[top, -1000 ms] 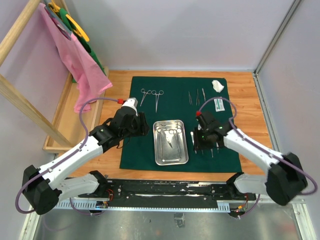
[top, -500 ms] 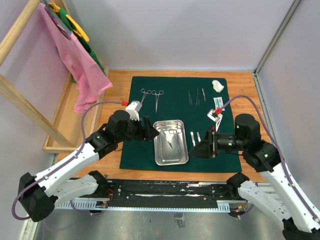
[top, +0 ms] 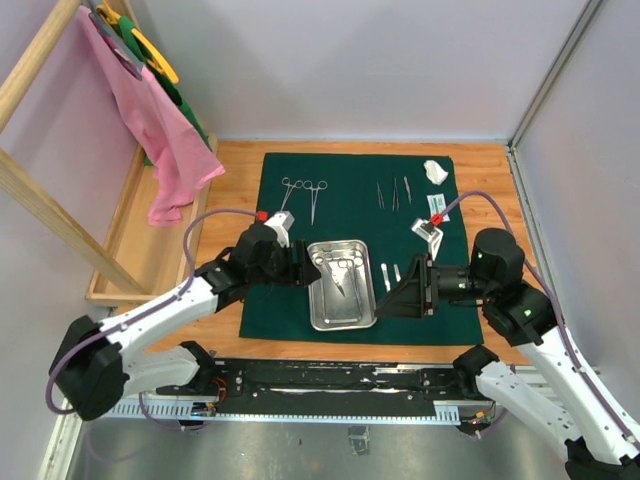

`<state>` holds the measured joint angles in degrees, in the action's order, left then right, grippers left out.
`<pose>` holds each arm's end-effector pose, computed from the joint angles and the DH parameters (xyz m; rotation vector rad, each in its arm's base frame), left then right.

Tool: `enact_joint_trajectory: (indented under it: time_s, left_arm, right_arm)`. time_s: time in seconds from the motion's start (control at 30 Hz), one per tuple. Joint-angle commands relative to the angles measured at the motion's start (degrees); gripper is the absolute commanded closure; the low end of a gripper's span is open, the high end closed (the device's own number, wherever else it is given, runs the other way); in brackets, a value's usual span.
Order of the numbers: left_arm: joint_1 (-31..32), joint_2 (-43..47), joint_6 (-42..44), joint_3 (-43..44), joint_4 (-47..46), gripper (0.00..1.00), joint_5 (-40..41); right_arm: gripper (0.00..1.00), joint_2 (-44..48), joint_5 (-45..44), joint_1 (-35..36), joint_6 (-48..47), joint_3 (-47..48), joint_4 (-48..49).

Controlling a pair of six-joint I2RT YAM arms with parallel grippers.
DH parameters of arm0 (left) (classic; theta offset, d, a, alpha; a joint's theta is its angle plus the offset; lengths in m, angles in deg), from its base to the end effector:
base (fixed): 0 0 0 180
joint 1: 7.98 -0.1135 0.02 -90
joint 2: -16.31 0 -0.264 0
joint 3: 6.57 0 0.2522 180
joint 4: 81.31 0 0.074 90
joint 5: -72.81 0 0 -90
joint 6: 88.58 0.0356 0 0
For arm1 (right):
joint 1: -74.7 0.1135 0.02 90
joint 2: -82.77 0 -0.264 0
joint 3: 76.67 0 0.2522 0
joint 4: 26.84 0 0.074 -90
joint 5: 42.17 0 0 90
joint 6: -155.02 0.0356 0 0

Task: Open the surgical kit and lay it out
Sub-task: Pick up the medical item from the container.

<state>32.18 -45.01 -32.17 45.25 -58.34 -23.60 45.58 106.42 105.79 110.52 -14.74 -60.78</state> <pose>0.1765 -0.1542 0.2448 0.1990 2.2540 -0.8464 0.0957 0.0932 0.3638 -0.6423 1.9398 1.7845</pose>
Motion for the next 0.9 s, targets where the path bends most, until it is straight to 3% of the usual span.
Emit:
enact_joint_trajectory:
  time_s: [0.0, 0.2, 0.33, 0.63, 0.87]
  left_arm:
    - [-0.41, -6.22, -1.79, -1.1, -3.69, 0.32, 2.61]
    - [3.25, -13.87, -1.71, 4.65, -1.78, 0.33, 7.95]
    - [6.06, -19.53, -1.74, 8.11, 0.79, 0.36, 11.99]
    - [7.39, -24.47, -2.75, 9.2, 8.08, 0.71, 19.17]
    - [7.3, -21.31, -2.87, 8.54, 11.22, 0.73, 22.85]
  right_arm:
    - [0.51, -2.5, -7.42, -0.86, -6.84, 0.34, -8.46]
    - [0.5, -7.7, -28.36, -0.95, -17.83, 4.31, -22.36]
    - [0.5, -10.07, -39.66, -1.05, -20.41, 4.65, -25.63]
    - [0.5, -12.4, -41.29, -1.03, -21.5, 1.29, -22.36]
    - [0.51, -18.28, -38.84, -0.87, -21.36, -0.7, -18.04]
